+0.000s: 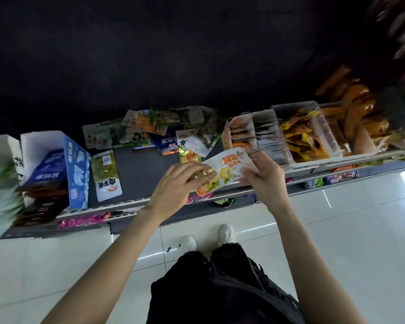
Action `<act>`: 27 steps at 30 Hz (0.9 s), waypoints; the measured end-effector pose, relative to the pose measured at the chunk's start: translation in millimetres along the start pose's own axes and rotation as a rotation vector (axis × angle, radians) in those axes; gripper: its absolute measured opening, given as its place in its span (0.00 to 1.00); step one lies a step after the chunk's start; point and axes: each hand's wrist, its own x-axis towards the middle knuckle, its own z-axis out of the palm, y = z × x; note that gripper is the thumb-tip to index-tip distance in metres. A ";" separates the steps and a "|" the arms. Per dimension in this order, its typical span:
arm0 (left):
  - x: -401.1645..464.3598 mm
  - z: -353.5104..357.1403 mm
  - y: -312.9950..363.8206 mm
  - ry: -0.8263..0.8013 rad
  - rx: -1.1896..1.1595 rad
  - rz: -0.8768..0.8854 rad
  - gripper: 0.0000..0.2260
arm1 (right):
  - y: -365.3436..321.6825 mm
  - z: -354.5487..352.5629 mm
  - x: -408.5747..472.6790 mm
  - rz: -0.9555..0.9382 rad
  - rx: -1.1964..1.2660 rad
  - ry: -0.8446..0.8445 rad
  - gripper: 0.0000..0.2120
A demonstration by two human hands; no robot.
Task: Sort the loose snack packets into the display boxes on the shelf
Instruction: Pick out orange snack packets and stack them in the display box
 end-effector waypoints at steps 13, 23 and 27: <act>120.5 38.8 44.4 0.060 -0.638 -0.726 0.12 | 12.1 -71.7 62.9 -0.597 -0.482 0.181 0.11; 135.8 72.3 48.5 -0.047 -0.444 -0.853 0.14 | 41.6 -67.6 89.0 -0.607 -0.664 0.042 0.16; 131.8 69.8 51.3 -0.014 -0.239 -0.780 0.12 | 52.0 -46.4 95.6 -0.649 -0.811 -0.007 0.20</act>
